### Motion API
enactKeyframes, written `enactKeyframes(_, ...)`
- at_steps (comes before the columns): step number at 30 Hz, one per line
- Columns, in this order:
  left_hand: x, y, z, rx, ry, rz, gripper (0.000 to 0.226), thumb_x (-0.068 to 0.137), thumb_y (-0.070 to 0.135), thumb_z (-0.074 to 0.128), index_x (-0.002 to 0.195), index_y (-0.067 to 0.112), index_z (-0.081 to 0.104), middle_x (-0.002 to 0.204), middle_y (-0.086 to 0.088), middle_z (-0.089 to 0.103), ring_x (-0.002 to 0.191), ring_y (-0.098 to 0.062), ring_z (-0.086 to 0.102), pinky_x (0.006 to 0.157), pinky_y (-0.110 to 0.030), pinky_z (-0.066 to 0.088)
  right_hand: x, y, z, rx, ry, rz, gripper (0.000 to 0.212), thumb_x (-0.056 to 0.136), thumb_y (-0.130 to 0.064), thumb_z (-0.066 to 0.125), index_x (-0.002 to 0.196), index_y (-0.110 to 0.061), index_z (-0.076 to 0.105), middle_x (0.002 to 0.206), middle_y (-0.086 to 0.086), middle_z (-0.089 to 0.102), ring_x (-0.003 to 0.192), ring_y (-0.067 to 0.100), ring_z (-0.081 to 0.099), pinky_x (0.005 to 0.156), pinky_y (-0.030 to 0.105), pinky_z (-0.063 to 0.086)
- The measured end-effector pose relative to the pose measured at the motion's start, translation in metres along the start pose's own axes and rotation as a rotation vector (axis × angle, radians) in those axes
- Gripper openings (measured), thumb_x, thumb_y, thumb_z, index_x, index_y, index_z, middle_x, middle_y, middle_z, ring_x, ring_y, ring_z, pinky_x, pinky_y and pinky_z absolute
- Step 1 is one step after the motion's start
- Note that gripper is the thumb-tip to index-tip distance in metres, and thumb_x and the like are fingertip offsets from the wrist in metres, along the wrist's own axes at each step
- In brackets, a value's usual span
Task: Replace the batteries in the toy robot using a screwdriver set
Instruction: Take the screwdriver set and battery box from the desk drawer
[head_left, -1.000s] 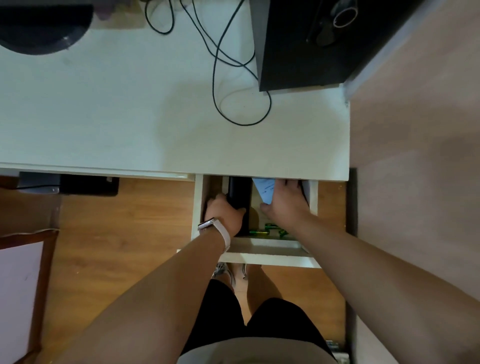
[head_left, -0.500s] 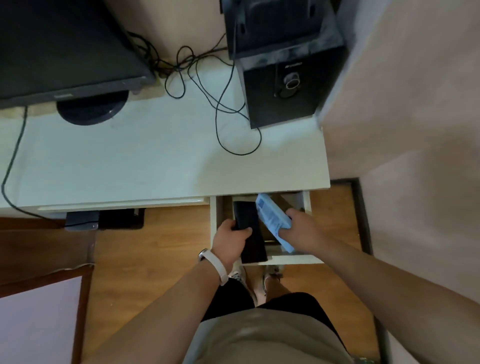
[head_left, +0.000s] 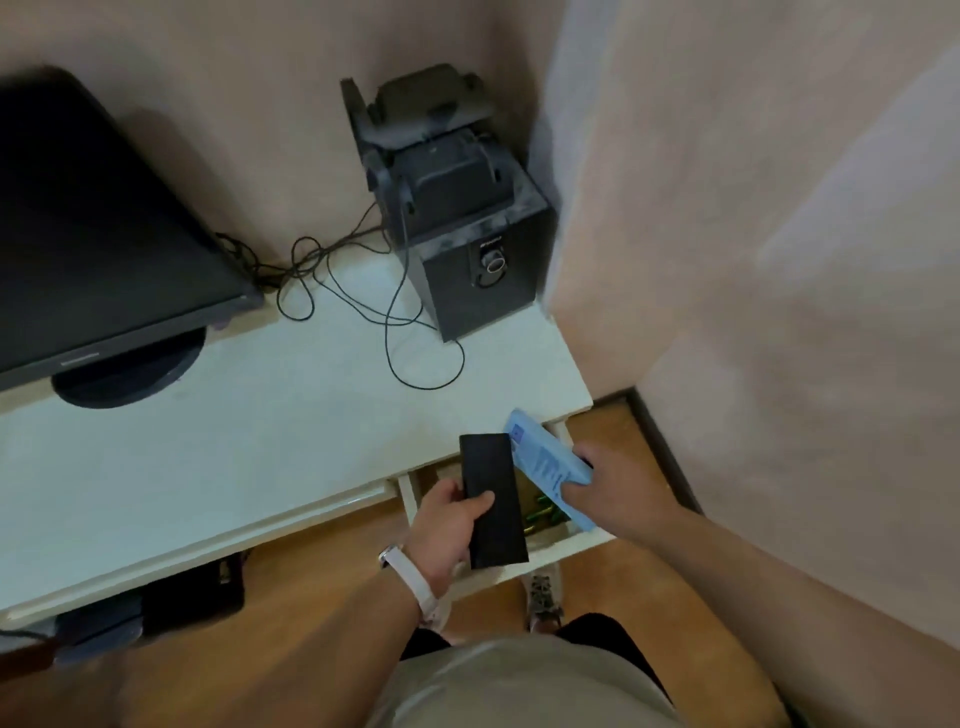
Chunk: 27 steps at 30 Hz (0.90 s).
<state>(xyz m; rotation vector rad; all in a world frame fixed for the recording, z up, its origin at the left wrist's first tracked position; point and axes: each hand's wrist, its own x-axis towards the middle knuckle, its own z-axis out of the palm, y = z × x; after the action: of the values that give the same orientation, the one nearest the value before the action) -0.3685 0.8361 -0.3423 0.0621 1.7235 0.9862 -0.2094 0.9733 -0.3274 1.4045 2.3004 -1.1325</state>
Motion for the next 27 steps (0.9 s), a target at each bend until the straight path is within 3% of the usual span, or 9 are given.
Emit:
enactKeyframes(2,0.000,0.008,-0.011,0.026,-0.041,0.030,0.008,0.095,0.016,0.061,0.101,0.011,0.064,0.098,-0.008,0.073,0.088,-0.021,0.071,0.070,-0.036,0.058,-0.013,-0.014,0.004,0.077,0.055,0.044,0.018,0.082,-0.032,0.065,0.090,-0.023,0.052,0.086,-0.005,0.059,0.074,0.007,0.059,0.051,0.022,0.049)
enactKeyframes(5,-0.002,0.018,-0.035,0.054,-0.087,0.073,0.003,0.095,0.012,0.062,0.092,0.011,0.063,0.094,-0.010,0.072,0.084,-0.023,0.069,0.068,-0.033,0.054,-0.031,-0.037,0.016,0.170,0.140,0.091,0.018,0.083,-0.030,0.065,0.095,-0.021,0.054,0.089,-0.004,0.060,0.076,0.007,0.059,0.047,0.018,0.042)
enactKeyframes(7,-0.001,0.024,-0.056,0.082,-0.112,0.102,0.004,0.093,0.013,0.063,0.093,0.009,0.062,0.096,-0.012,0.071,0.086,-0.026,0.068,0.070,-0.036,0.055,-0.042,-0.054,0.025,0.228,0.191,0.110,0.018,0.084,-0.029,0.064,0.097,-0.021,0.055,0.092,-0.004,0.062,0.078,0.009,0.060,0.052,0.021,0.045)
enactKeyframes(10,-0.001,0.035,-0.090,0.063,-0.187,0.138,0.010,0.093,0.014,0.064,0.099,0.006,0.062,0.103,-0.017,0.071,0.094,-0.034,0.070,0.085,-0.051,0.057,-0.057,-0.080,0.038,0.281,0.267,0.121,0.018,0.083,-0.030,0.063,0.098,-0.023,0.055,0.092,-0.003,0.061,0.081,0.012,0.061,0.062,0.027,0.051)
enactKeyframes(15,-0.008,0.052,-0.129,0.048,-0.255,0.201,0.011,0.095,0.013,0.061,0.103,0.006,0.061,0.101,-0.012,0.072,0.092,-0.028,0.069,0.086,-0.051,0.057,-0.087,-0.113,0.053,0.397,0.425,0.180,0.015,0.085,-0.025,0.062,0.095,-0.025,0.051,0.086,-0.006,0.057,0.074,0.012,0.057,0.054,0.021,0.041)
enactKeyframes(23,-0.030,0.058,-0.095,0.144,-0.461,0.236,0.008,0.093,0.017,0.064,0.097,0.010,0.061,0.103,-0.013,0.072,0.098,-0.032,0.068,0.091,-0.058,0.053,-0.157,-0.108,0.066,0.438,0.638,0.365,0.012,0.086,-0.029,0.060,0.093,-0.026,0.051,0.086,-0.007,0.060,0.074,0.011,0.060,0.055,0.026,0.046)
enactKeyframes(25,-0.042,0.051,-0.079,0.168,-0.529,0.227,0.006,0.094,0.017,0.063,0.097,0.012,0.061,0.103,-0.012,0.072,0.098,-0.032,0.068,0.086,-0.055,0.056,-0.179,-0.097,0.069,0.456,0.703,0.415,0.013,0.086,-0.030,0.060,0.094,-0.027,0.051,0.088,-0.006,0.061,0.076,0.013,0.062,0.060,0.033,0.052)
enactKeyframes(27,-0.060,0.044,-0.066,0.199,-0.593,0.233,0.006,0.095,0.015,0.062,0.100,0.013,0.062,0.102,-0.009,0.072,0.094,-0.028,0.068,0.073,-0.043,0.058,-0.204,-0.088,0.074,0.492,0.761,0.456,0.014,0.086,-0.030,0.061,0.097,-0.025,0.053,0.090,-0.006,0.062,0.078,0.015,0.063,0.060,0.034,0.053)
